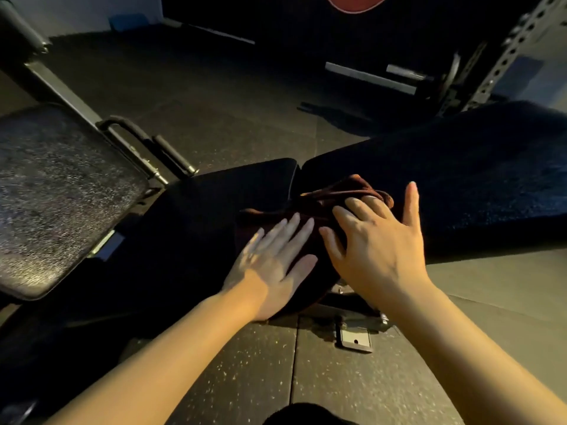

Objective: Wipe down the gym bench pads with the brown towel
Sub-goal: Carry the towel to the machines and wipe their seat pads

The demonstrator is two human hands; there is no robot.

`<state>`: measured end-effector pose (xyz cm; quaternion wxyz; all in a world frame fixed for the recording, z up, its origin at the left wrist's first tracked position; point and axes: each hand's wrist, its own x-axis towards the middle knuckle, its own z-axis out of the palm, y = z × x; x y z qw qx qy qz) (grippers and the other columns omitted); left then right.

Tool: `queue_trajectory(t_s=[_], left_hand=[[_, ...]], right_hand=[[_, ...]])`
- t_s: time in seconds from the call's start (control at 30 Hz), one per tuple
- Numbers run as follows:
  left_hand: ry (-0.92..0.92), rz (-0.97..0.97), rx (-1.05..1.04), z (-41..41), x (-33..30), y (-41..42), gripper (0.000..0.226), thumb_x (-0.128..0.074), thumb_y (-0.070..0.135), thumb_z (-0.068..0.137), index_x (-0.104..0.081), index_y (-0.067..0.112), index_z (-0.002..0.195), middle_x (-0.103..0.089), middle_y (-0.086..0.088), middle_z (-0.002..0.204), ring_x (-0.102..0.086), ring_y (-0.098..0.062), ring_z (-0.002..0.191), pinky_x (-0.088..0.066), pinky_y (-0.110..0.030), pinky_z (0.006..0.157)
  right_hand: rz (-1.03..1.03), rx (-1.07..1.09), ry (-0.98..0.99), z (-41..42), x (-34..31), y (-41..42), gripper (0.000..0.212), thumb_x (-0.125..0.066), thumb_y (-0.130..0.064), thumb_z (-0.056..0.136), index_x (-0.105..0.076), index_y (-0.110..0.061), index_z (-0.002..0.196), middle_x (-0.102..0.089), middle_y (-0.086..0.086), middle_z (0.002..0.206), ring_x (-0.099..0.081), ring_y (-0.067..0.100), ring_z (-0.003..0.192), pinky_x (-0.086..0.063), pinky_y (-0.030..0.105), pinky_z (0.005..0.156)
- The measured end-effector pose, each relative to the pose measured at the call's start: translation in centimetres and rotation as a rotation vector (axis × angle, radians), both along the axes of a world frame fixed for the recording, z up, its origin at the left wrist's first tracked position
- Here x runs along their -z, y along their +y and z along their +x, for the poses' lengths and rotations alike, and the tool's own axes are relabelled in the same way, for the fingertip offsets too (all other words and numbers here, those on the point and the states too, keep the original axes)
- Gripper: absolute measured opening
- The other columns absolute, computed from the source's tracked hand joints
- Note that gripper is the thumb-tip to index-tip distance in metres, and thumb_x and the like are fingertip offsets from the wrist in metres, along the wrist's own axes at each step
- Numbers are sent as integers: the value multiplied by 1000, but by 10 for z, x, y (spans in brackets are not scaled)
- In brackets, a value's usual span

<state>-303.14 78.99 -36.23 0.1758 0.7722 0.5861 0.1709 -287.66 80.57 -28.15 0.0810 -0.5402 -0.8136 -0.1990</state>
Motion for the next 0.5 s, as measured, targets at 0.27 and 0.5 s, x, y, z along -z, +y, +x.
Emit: queue_trajectory(t_s=[0.27,0.5], left_hand=[[20,142,218,75,-54,63,47,-6,57,94,22,46,129,14,18,161,22,4,144,17,-23,118],[-233,-14,198,50,-47,102,40,-14,70,90,3,66,126,7,34,150,11,9,143,7,-32,123]], right_hand=[[548,-365,416,71,-15,25,33,-46,-23,100,-74,-7,102,-62,18,125,-58,32,116,-35,56,107],[647,-352,455,67,-10,38,28,-49,-21,97,-75,-10,92,-70,10,109,-63,25,102,-38,44,99]])
